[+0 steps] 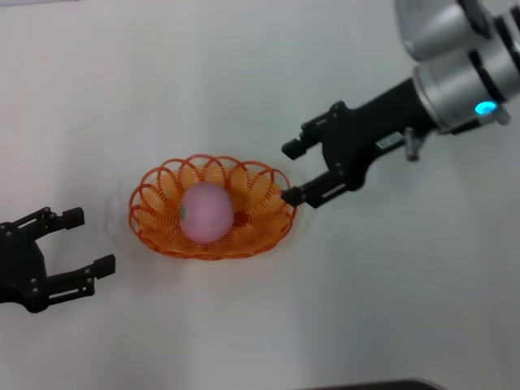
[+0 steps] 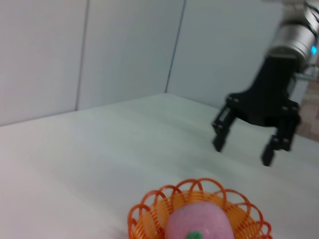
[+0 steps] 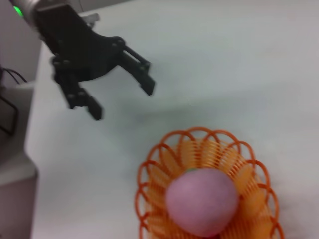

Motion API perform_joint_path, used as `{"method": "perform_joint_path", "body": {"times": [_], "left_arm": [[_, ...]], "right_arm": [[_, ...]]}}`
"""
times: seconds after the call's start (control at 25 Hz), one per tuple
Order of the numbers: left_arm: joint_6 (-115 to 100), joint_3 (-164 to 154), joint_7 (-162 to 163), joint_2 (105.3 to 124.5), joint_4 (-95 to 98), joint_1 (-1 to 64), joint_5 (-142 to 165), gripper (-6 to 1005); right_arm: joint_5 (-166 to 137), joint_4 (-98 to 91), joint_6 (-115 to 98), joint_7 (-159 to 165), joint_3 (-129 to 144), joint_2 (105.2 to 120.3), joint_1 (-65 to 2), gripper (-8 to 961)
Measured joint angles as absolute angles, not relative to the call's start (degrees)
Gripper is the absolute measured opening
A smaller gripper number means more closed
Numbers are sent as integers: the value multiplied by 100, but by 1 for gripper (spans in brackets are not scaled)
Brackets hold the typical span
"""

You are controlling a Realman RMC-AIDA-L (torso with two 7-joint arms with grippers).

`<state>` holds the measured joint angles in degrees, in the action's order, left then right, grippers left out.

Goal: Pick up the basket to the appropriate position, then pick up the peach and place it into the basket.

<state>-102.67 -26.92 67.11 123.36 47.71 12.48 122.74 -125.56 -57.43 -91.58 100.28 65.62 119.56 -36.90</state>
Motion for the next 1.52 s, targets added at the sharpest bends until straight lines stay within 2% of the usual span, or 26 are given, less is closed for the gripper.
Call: {"method": "perform_joint_path", "body": {"times": [0.6,1.08,1.52], "left_arm": [[-10178,-2639,6553,12267,4331,1276,12320,874],[-10006,-2716,6519,12272,4173,1209,12427,874],[-9992,-2716,6447,12251,4080,1206,12499,875]], "right_arm": [[-11847,-5486,-9569,8451,5071,11957,-2100,767],[-11808,-4460,-9550,7108,4255,11947,-1815,775],[-11814,-4301,-9487,6996,4187,11944,-1767,776]]}}
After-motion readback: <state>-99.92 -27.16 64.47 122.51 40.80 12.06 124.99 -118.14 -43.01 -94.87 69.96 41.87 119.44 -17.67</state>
